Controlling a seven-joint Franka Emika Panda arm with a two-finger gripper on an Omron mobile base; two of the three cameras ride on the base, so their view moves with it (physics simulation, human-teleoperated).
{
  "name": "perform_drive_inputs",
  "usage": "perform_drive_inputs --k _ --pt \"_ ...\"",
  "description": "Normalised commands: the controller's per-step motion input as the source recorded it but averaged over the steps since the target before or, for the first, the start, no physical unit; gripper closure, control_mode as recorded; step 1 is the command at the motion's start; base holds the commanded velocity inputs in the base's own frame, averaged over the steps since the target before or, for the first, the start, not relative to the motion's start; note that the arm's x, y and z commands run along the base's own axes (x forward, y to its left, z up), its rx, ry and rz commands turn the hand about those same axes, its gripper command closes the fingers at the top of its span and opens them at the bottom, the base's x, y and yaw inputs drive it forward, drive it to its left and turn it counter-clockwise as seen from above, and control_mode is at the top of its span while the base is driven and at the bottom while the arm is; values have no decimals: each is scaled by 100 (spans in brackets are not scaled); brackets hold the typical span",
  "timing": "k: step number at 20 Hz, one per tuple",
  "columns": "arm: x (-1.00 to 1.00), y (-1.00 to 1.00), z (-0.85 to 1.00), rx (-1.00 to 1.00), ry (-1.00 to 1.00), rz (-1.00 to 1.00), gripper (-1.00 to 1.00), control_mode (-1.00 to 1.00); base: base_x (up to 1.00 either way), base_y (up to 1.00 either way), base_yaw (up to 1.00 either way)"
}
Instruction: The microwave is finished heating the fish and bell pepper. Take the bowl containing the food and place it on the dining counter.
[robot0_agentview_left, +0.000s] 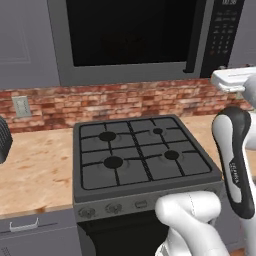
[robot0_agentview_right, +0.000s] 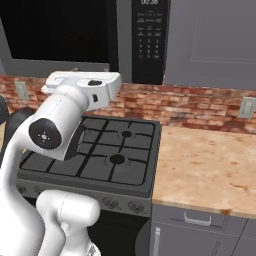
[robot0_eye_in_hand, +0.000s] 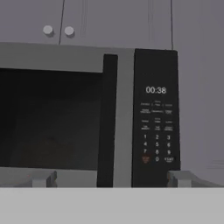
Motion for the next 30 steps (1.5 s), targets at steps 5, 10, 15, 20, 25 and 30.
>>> perform_drive_inputs --k 5,10,15,20,25,30 --pt "64 0 38 0 -1 0 -100 -100 0 0 0" --pt "74 0 21 0 0 0 -100 -100 0 0 0" --pt "82 8 11 0 0 0 -100 -100 0 0 0" --pt "92 2 2 0 10 0 -100 -100 0 0 0" --pt "88 0 2 0 15 0 -100 -100 0 0 0" --pt "82 0 4 0 17 0 -100 -100 0 0 0"
